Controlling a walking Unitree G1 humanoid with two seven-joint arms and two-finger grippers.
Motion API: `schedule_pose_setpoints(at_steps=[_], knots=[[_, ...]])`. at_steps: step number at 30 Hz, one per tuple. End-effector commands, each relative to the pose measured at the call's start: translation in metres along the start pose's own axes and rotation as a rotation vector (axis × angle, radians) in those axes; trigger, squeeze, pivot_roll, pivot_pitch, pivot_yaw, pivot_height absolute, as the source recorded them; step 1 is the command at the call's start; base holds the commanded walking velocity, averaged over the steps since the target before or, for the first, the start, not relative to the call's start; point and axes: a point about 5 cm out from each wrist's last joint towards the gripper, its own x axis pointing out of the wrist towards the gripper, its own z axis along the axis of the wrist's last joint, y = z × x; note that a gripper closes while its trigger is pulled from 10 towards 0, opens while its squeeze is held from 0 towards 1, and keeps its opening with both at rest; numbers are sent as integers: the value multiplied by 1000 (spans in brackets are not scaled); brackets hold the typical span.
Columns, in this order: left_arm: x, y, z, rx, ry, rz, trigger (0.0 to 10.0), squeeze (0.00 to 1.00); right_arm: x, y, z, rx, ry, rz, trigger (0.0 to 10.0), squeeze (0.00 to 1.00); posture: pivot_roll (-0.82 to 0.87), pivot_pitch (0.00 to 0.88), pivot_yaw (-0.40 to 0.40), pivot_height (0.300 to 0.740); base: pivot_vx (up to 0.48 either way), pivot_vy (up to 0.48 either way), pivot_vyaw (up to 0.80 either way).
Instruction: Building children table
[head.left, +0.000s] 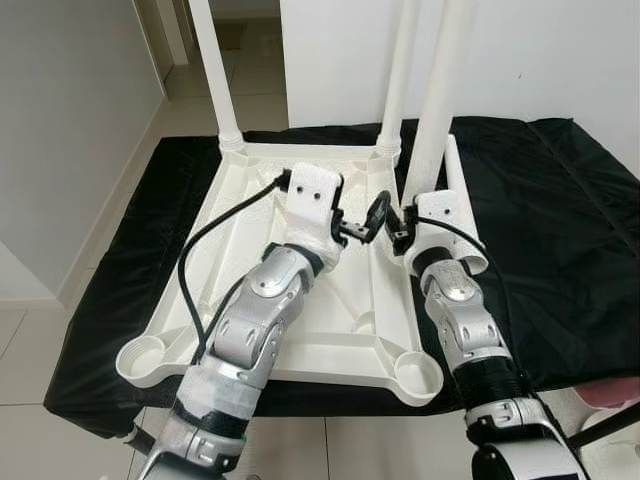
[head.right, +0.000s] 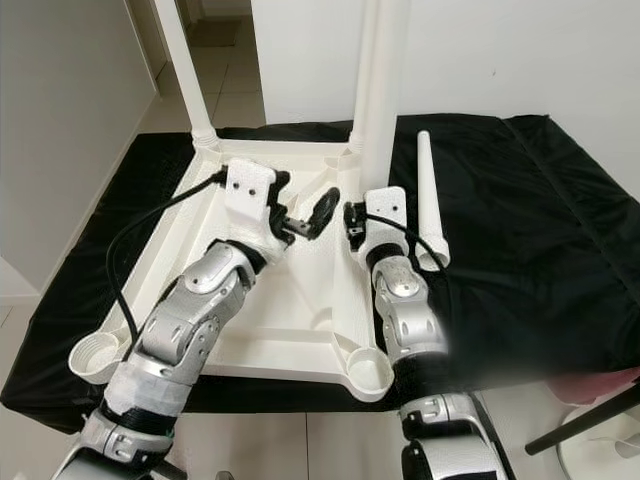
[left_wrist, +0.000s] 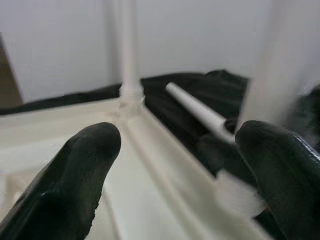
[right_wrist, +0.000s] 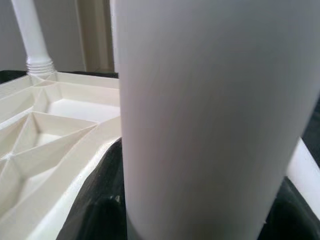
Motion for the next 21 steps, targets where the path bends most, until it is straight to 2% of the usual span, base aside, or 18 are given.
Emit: schedule_pose_setpoints(at_steps=[1,4,8,15,19,21], knots=[[-4,2,0,24,-6,-50,10000,0,-1,-1,5,16,-35,-15,10000,0,-44,0,32,740,0,0,0],[-7,3,-1,29,-1,-50,10000,0,-1,-2,6,20,-37,-20,10000,0,-44,0,32,740,0,0,0],[-20,6,-9,59,18,-71,10000,0,-2,-4,6,26,-44,-29,10000,0,-44,0,32,740,0,0,0],[-24,7,-13,74,28,-68,10000,0,-3,-3,8,30,-60,-17,10000,0,-36,0,26,740,0,0,0],[-30,14,-15,84,31,-25,10000,0,-10,-4,11,54,-104,-31,10000,0,-36,0,26,740,0,0,0],[-34,21,-17,86,31,26,10000,0,-19,-3,12,62,-134,-39,10000,0,-29,0,20,740,0,0,0]])
